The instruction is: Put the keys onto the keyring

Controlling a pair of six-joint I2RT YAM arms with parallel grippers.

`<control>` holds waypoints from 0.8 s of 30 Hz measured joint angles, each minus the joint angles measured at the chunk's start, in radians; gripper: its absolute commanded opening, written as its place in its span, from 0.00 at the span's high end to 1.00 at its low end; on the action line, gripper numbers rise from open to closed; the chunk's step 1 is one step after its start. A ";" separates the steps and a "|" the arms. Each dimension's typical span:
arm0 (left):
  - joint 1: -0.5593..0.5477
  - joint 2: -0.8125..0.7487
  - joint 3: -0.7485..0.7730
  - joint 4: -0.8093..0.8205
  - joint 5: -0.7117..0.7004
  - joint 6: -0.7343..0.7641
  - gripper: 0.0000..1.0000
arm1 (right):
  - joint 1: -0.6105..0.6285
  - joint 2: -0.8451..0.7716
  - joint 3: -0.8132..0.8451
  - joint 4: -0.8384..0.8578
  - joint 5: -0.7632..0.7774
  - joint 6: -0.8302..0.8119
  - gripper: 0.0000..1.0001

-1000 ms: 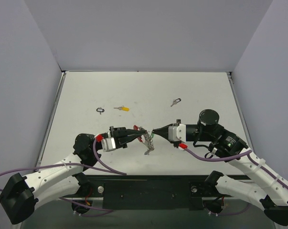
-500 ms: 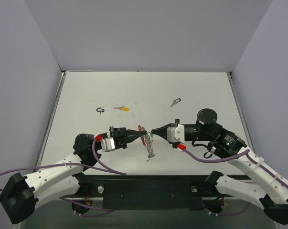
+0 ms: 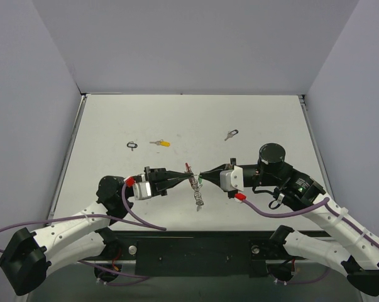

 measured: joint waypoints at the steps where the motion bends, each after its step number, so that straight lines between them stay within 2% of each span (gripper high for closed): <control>1: 0.000 0.000 0.000 0.000 0.002 0.000 1.00 | 0.000 0.000 0.000 -0.002 -0.002 -0.002 1.00; 24: 0.001 0.006 0.000 0.000 0.014 0.000 1.00 | 0.005 0.000 0.011 -0.002 -0.013 -0.012 1.00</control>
